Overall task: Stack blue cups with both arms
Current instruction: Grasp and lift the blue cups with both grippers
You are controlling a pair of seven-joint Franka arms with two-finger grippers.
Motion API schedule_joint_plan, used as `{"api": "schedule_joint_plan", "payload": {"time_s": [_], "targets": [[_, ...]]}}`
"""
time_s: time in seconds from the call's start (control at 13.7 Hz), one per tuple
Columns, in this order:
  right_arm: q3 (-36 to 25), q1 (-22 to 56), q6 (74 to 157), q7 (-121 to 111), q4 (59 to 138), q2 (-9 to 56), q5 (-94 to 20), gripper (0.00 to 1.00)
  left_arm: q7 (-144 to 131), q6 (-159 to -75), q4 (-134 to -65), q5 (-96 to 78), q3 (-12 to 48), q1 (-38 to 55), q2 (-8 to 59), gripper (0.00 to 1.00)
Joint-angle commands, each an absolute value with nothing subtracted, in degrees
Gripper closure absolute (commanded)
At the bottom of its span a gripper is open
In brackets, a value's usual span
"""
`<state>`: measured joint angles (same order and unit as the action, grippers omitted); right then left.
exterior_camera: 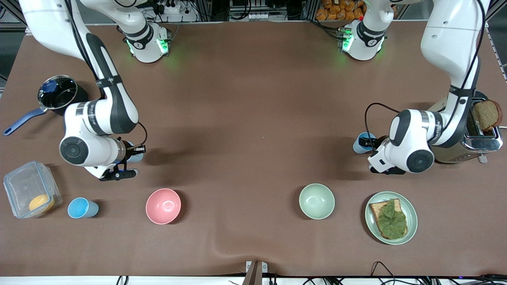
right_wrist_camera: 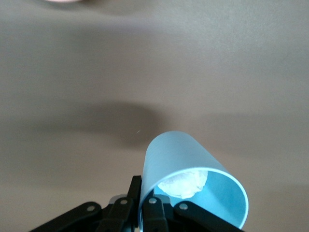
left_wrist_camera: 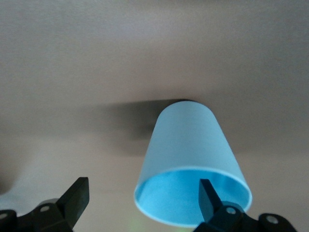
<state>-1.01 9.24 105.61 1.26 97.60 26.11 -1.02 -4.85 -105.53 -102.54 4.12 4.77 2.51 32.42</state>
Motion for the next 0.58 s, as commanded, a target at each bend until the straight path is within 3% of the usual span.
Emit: {"api": "schedule_joint_plan", "payload": {"time_s": [0.0,0.07,0.15,0.36,0.51], "targets": [[-0.9,14.7,102.0,8.6,93.6,26.6,-1.4,1.00,-6.2,-108.6,-102.2,5.3,4.8,2.8,33.0,0.00],[-0.9,17.3,102.1,12.4,92.8,26.7,-2.9,1.00,-6.3,-110.2,-102.2,4.7,4.9,2.8,33.0,0.32],[-1.0,19.9,102.4,16.8,92.2,27.0,-5.8,1.00,-6.9,-111.0,-102.0,4.2,4.9,2.8,33.5,0.51],[-1.0,27.1,107.8,27.0,91.9,28.8,-11.2,1.00,-9.8,-111.9,-102.3,2.5,4.9,3.3,34.0,0.85],[-1.0,30.8,112.0,34.9,90.8,30.3,-11.9,1.00,-11.6,-111.9,-102.4,2.5,4.9,3.5,34.0,0.94]]}}
